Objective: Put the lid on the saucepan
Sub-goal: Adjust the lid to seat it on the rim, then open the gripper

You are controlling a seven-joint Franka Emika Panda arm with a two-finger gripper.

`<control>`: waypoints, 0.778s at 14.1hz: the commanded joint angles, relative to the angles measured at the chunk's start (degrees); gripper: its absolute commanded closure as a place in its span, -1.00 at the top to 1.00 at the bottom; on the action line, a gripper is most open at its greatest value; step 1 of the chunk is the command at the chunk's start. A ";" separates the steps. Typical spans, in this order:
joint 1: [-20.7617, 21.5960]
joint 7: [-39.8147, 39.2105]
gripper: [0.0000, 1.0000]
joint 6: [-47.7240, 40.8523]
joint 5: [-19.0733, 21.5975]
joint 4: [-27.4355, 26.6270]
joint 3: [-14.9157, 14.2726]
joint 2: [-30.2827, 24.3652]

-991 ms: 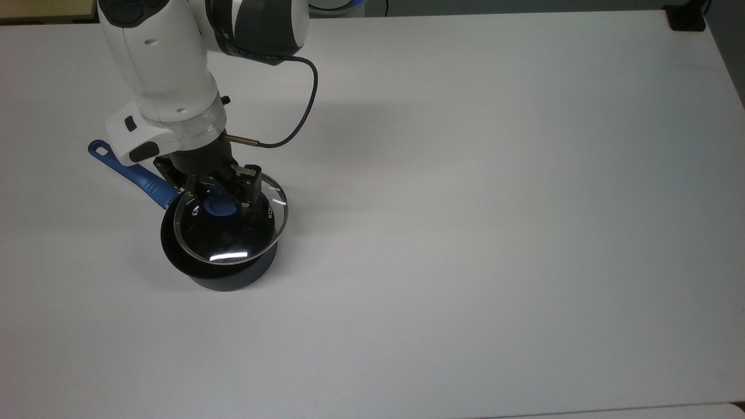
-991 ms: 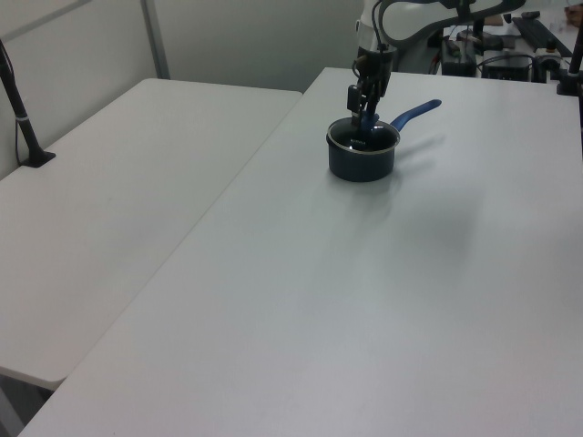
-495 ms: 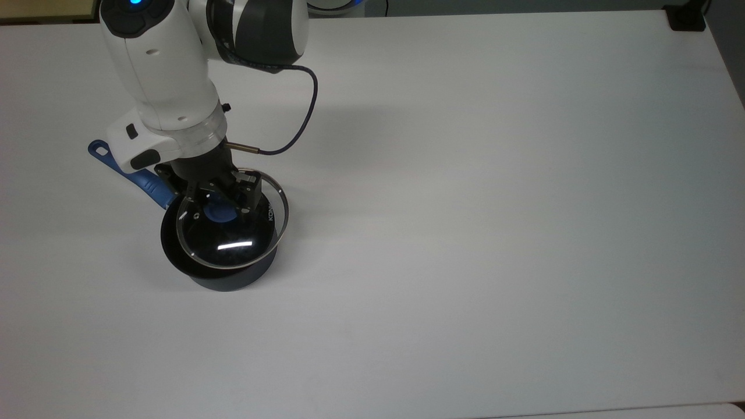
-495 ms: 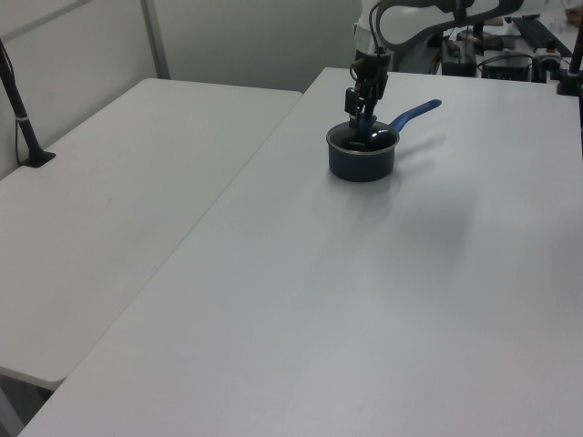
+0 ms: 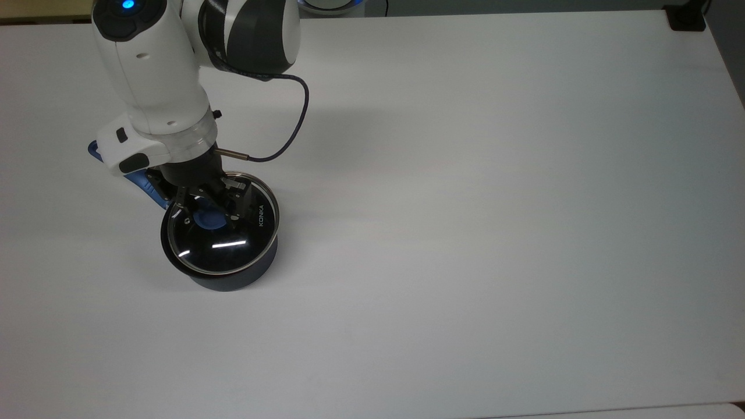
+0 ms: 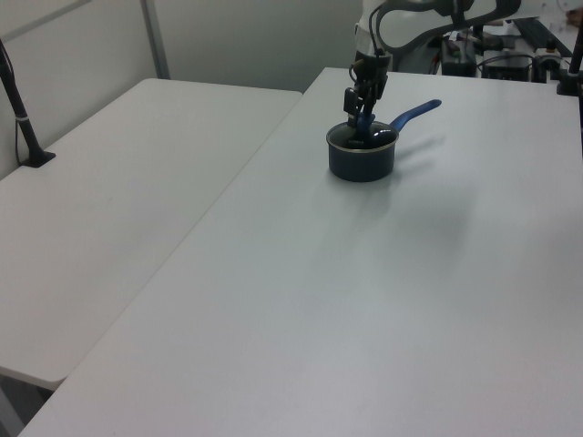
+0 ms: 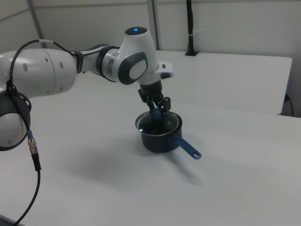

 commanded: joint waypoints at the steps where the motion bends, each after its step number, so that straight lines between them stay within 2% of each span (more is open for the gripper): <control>1: 0.45 0.37 -0.15 1.49 1.21 1.35 -0.98 0.75; 9: 0.53 -0.60 -0.15 1.84 0.86 1.26 -1.33 1.80; 11: 0.53 -1.12 -0.07 1.84 0.68 1.08 -1.33 2.24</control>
